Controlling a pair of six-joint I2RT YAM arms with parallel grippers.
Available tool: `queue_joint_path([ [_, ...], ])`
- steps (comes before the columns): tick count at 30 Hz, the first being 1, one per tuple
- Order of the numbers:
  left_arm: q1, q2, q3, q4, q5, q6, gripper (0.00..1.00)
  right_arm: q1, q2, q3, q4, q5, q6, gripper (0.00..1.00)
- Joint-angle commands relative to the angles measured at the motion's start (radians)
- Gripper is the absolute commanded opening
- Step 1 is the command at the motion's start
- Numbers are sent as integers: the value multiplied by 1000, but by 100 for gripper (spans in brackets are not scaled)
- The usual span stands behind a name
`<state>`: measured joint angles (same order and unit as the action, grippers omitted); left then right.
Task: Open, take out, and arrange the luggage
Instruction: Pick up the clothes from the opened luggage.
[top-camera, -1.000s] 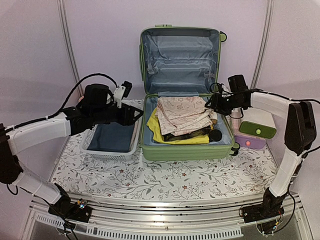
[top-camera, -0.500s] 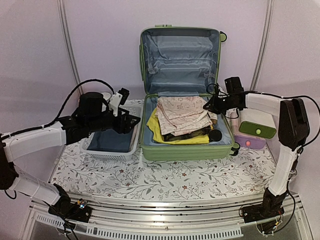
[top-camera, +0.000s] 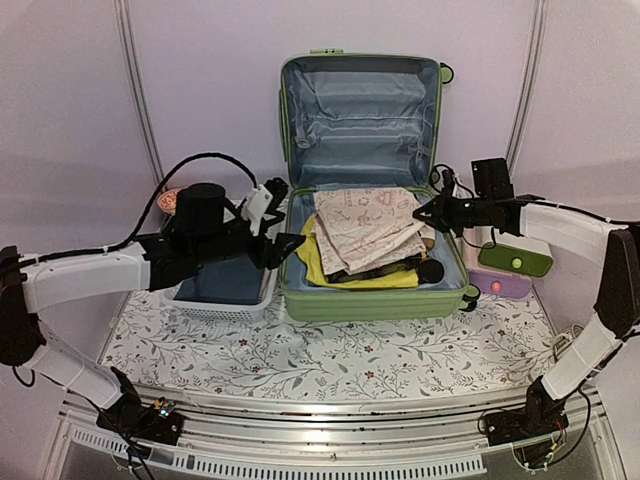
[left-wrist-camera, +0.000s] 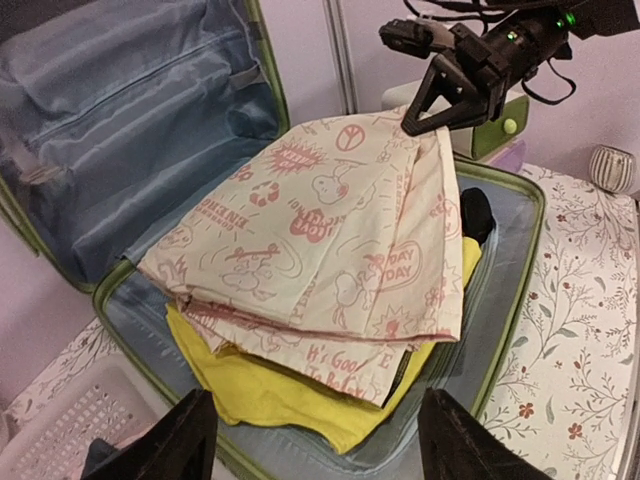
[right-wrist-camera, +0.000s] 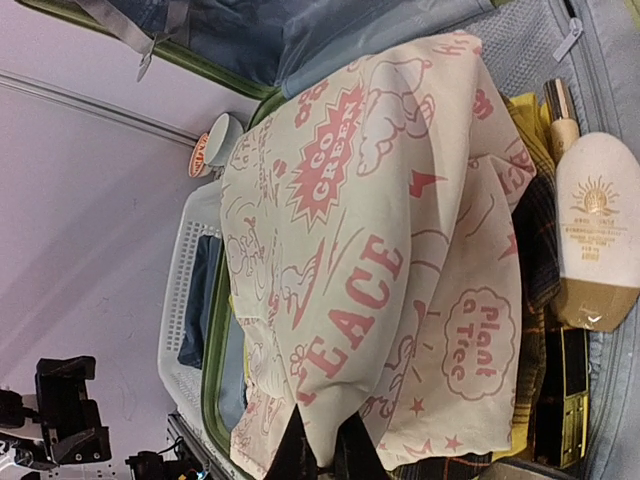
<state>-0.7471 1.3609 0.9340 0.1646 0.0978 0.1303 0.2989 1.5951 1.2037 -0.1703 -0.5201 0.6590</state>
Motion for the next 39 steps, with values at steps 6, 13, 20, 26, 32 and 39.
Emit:
queue_joint_path([
  [6,-89,184,177,-11,-3,100,69,2,29,-116,30,-11,2,14],
  [13,-131,218,191,-31,-9,109,69,3,12,-116,-44,69,-93,57],
  [20,-132,213,191,-34,-24,64,70,5,-17,-29,-206,181,-307,79],
  [26,-134,207,182,-27,-21,39,71,-33,46,-3,-172,93,-217,99],
  [32,-134,176,151,-12,-49,45,71,-37,114,-1,38,-77,19,99],
  [39,-134,140,125,-20,-64,47,71,-38,156,-29,230,-183,193,99],
])
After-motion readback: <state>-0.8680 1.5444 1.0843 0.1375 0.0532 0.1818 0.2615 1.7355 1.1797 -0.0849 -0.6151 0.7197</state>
